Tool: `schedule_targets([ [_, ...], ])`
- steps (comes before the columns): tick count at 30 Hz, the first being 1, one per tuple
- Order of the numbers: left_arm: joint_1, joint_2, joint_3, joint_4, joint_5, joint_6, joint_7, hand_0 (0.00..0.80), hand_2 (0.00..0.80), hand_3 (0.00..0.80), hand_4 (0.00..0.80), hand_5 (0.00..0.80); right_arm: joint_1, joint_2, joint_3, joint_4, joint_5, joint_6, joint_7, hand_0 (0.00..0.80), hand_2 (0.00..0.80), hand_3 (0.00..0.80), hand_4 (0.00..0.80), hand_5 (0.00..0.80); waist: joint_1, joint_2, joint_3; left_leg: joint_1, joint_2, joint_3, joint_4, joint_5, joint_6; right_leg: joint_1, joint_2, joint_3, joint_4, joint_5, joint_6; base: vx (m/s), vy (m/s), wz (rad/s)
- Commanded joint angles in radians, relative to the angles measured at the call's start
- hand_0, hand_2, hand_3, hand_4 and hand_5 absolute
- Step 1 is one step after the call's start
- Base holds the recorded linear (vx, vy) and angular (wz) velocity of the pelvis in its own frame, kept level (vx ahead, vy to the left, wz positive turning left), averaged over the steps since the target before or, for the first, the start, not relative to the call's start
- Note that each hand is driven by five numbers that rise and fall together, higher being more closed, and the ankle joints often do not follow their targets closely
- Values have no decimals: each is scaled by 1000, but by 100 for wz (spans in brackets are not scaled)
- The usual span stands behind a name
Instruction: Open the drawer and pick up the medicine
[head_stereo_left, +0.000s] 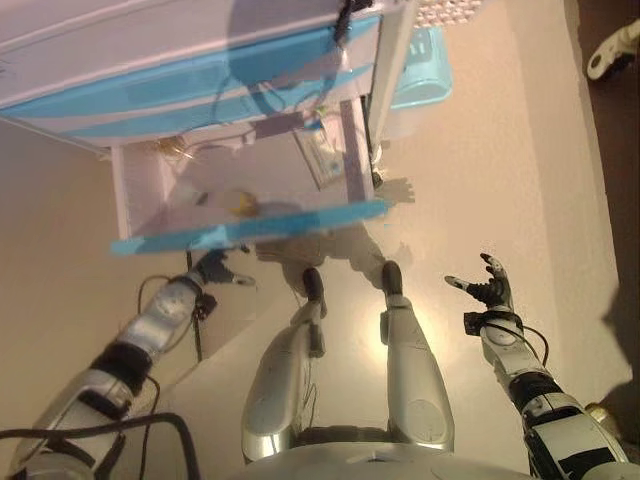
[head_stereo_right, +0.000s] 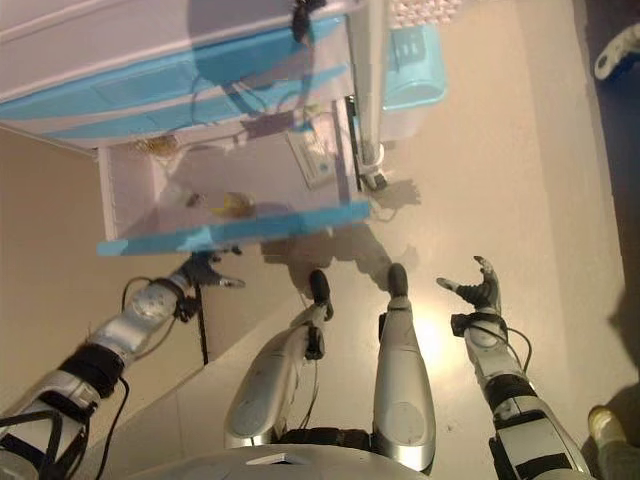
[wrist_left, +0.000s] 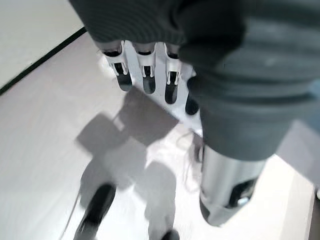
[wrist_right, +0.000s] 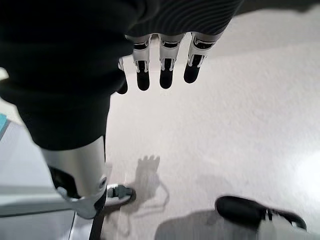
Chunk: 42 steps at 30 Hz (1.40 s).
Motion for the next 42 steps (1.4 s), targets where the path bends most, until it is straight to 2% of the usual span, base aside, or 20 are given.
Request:
schedule_targets([
  [1,-108,67,98,-57,-64,18,32,0,0,0,0,0,70,-35,48,-79,-34,-41,15,0,0,0,0,0,-45,-22,-19,-110,-27,-26,311,-225,41,-3,25,-82,-23,47,-26,68,29,-19],
  [5,-216,108,108,-6,-55,44,73,0,0,0,0,0,99,-36,57,-121,-46,-33,24,0,0,0,0,0,-72,-34,-19,-145,-19,-12,354,-248,49,-46,33,-63,5,47,-26,77,49,-23],
  [7,-284,125,115,57,-67,40,91,0,0,0,0,0,111,-36,65,-146,-55,-20,29,0,0,0,0,0,-88,-40,-19,-157,-15,-6,374,-259,51,-63,39,-49,17,47,-25,65,60,-16],
  [12,-411,135,147,218,-97,-10,231,0,0,0,0,0,130,-36,73,-158,-62,-19,34,0,0,0,0,0,-121,-54,-19,-175,-5,6,409,-275,52,-89,49,-25,30,52,-24,41,63,-21],
  [15,-461,125,160,275,-105,-29,302,0,0,0,0,0,125,-34,86,-152,-60,-18,36,0,0,0,0,0,-132,-63,-19,-177,-1,12,414,-278,49,-94,53,-16,22,58,-25,7,39,-16],
  [23,-464,89,208,329,-102,-66,413,0,0,0,0,0,126,-15,105,-151,-71,-32,28,0,0,0,0,0,-133,-79,-19,-169,-1,19,411,-292,47,-90,59,-10,10,63,-22,-2,5,-2],
  [28,-422,67,223,337,-122,-77,381,0,0,0,0,0,123,-3,109,-140,-75,-35,26,0,0,0,0,0,-121,-80,-19,-154,-4,14,403,-296,49,-75,56,-15,7,59,-19,0,0,0],
  [32,-353,38,240,321,-199,-103,300,0,0,0,0,0,121,4,107,-134,-86,-25,32,0,0,0,0,0,-106,-74,-22,-131,-13,5,375,-287,48,-52,52,-18,-3,55,-18,-5,-6,2],
  [35,-273,-5,246,276,-243,-129,221,0,0,0,0,0,122,11,102,-125,-90,-23,45,0,0,0,0,0,-87,-66,-27,-98,-26,-6,339,-274,47,-21,49,-27,-15,51,-18,-14,-30,14],
  [37,-218,-43,252,255,-329,-158,163,0,0,0,0,0,123,19,100,-123,-75,-20,74,0,0,0,0,0,-77,-64,-33,-74,-33,-17,314,-262,46,4,46,-32,-29,51,-18,-17,-32,13],
  [42,-59,-166,281,219,-479,-216,19,0,0,0,0,0,160,47,78,-85,-54,-36,212,0,0,0,0,0,-45,-72,-79,24,-49,-60,206,-219,30,106,40,-53,-99,54,-13,29,-73,15],
])
